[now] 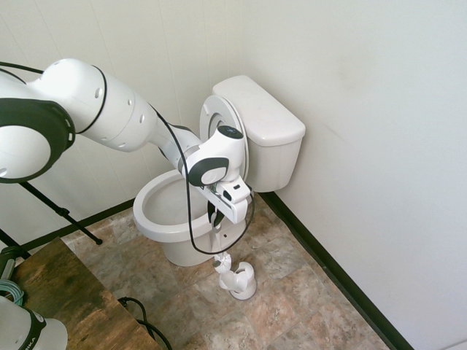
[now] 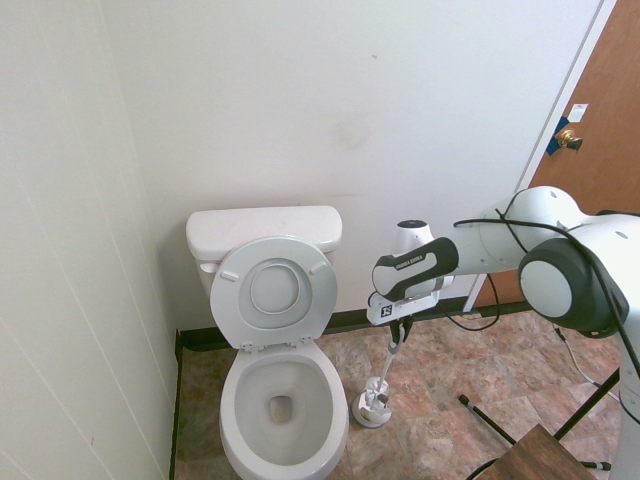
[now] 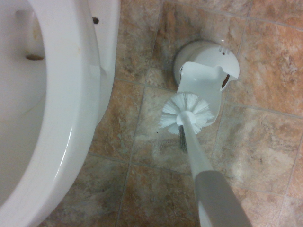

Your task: Clean the toilet

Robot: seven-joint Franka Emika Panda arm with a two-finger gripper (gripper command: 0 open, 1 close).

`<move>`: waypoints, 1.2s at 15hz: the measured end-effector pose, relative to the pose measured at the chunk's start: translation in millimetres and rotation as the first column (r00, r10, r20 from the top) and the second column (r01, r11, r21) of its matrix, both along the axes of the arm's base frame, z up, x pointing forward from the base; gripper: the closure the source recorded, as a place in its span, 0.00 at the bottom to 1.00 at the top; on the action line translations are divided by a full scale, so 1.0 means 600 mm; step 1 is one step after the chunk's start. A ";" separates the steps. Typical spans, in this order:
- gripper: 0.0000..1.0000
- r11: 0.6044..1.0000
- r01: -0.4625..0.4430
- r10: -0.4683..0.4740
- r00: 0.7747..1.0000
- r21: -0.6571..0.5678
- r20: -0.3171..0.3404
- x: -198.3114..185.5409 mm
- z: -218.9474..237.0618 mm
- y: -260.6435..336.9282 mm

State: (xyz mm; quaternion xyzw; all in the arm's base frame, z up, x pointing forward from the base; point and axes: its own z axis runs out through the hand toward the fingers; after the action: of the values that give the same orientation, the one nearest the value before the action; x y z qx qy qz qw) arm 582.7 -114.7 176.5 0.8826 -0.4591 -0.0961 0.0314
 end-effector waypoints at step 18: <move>1.00 0.991 0.129 -0.129 0.992 0.020 0.007 0.075 -0.053 -0.113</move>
State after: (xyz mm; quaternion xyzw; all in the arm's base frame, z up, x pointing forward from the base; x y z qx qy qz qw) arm 627.9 -182.3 144.5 0.8518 -0.5144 -0.0986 0.0145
